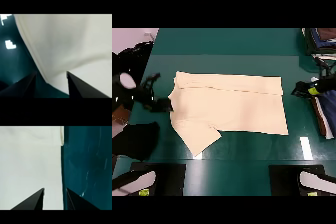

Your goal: Fold the shirts.

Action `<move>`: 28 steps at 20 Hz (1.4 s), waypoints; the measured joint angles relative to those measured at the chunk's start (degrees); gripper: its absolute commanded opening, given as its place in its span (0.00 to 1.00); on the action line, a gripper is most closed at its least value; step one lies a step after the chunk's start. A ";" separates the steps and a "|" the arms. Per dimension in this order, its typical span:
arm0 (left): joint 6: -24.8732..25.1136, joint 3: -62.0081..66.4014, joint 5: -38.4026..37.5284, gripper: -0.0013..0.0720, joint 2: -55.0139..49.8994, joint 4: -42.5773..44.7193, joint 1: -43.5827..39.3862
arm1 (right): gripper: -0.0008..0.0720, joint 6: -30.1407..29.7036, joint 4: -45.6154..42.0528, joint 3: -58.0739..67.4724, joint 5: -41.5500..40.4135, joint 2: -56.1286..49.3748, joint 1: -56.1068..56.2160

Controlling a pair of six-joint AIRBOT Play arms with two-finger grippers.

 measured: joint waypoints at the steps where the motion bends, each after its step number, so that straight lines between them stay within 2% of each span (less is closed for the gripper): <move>1: -0.59 -3.69 -0.57 0.64 3.17 -0.66 0.00 | 0.47 -0.24 0.00 -1.14 -0.28 1.86 -0.26; 4: -3.04 -13.64 -1.18 0.64 10.88 -2.95 0.02 | 0.47 -0.59 0.13 -2.89 -1.05 5.88 -0.72; 8: -4.37 -22.23 0.57 0.64 14.14 -8.26 0.00 | 0.47 -0.81 0.15 -3.67 -1.55 9.05 -0.90; 18: -3.39 -28.52 13.11 0.64 15.17 -16.87 0.00 | 0.47 -0.90 0.17 -3.96 1.75 11.21 -0.94; 19: -3.17 -28.59 13.90 0.52 14.84 -17.49 0.00 | 0.47 -0.92 0.15 -4.09 2.36 11.21 -0.94; 20: -2.99 -28.65 14.93 0.26 14.27 -17.99 0.00 | 0.47 -0.94 0.09 -4.46 3.13 11.26 -0.94; 21: -2.60 -28.74 15.78 0.07 13.53 -18.10 0.04 | 0.47 -0.96 0.09 -5.18 3.67 11.30 -0.96; 26: 2.25 -28.15 17.29 0.05 12.22 -23.45 0.02 | 0.48 -1.01 0.02 -14.43 5.68 11.30 -4.42; 27: 3.28 -27.87 16.72 0.05 12.13 -24.13 0.02 | 0.62 -1.01 0.04 -16.85 5.79 11.30 -6.05; 28: 4.09 -27.63 16.17 0.05 12.09 -24.63 0.02 | 0.69 -1.01 0.09 -19.26 5.90 11.28 -7.74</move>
